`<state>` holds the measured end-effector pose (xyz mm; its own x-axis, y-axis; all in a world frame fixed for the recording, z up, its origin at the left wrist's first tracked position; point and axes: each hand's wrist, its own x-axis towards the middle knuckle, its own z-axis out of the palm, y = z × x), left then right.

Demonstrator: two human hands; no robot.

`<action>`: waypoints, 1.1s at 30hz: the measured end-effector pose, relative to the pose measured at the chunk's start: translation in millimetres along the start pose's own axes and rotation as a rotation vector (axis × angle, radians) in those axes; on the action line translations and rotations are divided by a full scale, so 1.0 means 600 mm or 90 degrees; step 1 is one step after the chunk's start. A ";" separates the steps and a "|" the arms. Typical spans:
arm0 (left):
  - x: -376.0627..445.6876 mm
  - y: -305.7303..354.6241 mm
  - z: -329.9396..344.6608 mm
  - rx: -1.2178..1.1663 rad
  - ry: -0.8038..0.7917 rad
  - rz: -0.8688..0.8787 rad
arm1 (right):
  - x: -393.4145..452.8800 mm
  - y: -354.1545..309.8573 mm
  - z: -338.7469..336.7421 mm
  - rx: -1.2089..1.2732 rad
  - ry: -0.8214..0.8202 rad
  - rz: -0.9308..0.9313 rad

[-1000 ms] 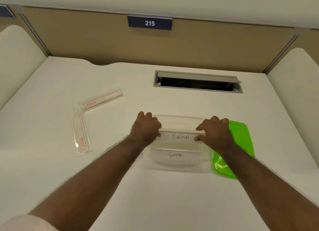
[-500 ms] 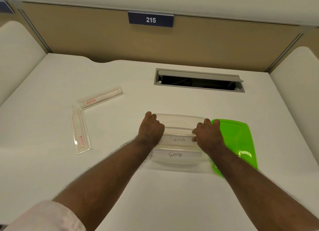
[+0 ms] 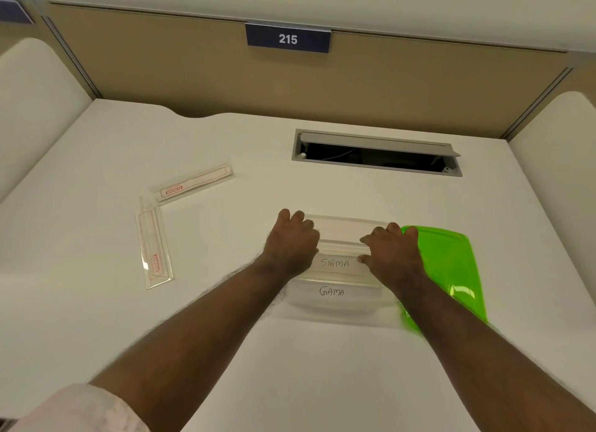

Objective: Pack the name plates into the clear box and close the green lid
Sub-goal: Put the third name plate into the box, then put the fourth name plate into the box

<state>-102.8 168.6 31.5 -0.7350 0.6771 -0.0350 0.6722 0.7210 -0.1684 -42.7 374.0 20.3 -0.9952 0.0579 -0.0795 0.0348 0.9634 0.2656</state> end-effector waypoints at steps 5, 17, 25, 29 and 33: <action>-0.020 -0.021 -0.007 -0.075 0.198 -0.058 | 0.001 -0.010 -0.033 0.108 0.125 0.006; -0.117 -0.161 0.027 -0.074 0.196 -0.374 | 0.052 -0.126 -0.120 0.228 0.178 -0.121; -0.208 -0.247 0.082 -0.118 0.118 -0.596 | 0.093 -0.288 -0.146 0.226 0.162 -0.245; -0.254 -0.272 0.111 -0.153 0.095 -0.681 | 0.103 -0.369 -0.131 0.205 0.111 -0.310; -0.283 -0.288 0.135 -0.224 0.061 -0.747 | 0.100 -0.447 -0.105 0.180 0.031 -0.396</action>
<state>-101.2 -82.7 -13.1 -0.9107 -0.4117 0.0341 -0.3942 0.8907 0.2262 -117.7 102.4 5.0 -0.8407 -0.5338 -0.0913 -0.5285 0.8455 -0.0771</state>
